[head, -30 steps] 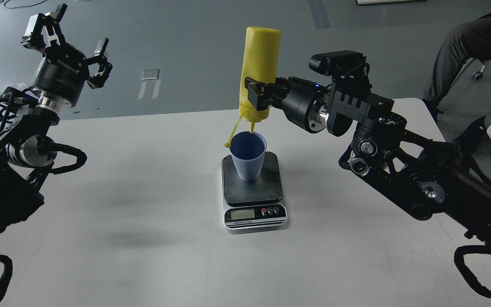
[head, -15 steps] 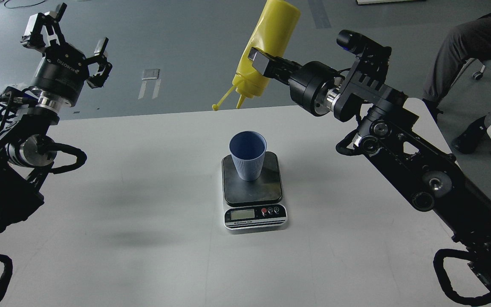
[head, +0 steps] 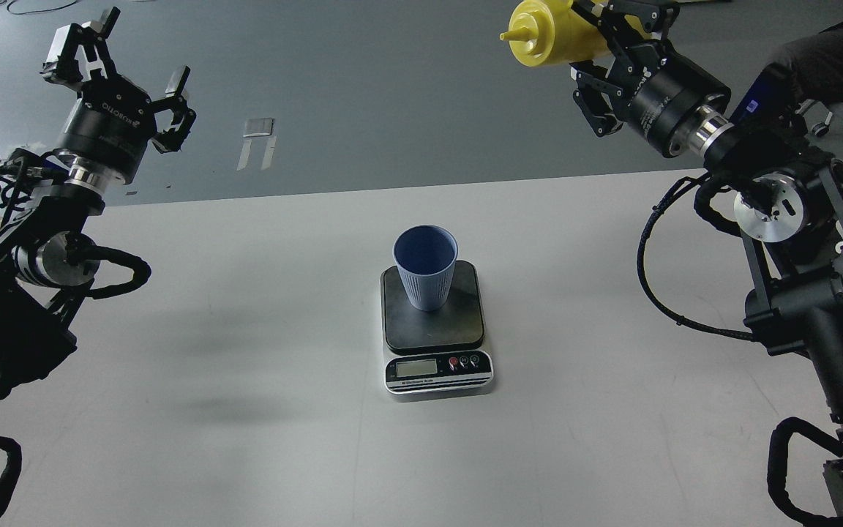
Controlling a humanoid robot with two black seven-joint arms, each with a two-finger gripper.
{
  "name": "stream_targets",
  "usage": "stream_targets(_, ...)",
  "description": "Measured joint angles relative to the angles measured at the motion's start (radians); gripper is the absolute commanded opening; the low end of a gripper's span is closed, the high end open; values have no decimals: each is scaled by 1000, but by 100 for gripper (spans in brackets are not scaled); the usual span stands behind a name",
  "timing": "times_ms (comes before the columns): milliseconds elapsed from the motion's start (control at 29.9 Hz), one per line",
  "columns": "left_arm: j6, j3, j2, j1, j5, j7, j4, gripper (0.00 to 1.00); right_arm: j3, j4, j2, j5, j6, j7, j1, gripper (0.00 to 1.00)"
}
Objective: Pour seasoning into cup on scale with both arms
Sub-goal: 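Tilt the bottle upright and carry it back beside the scale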
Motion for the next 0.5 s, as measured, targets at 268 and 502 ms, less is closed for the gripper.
stream_targets(268,0,2,1,-1,0,0,0,98,112,-82,-3,375,-7,3,-119,0)
stream_targets(502,0,4,5,-4,0,0,0,98,129,-92,45,607,-15,15,-264,0)
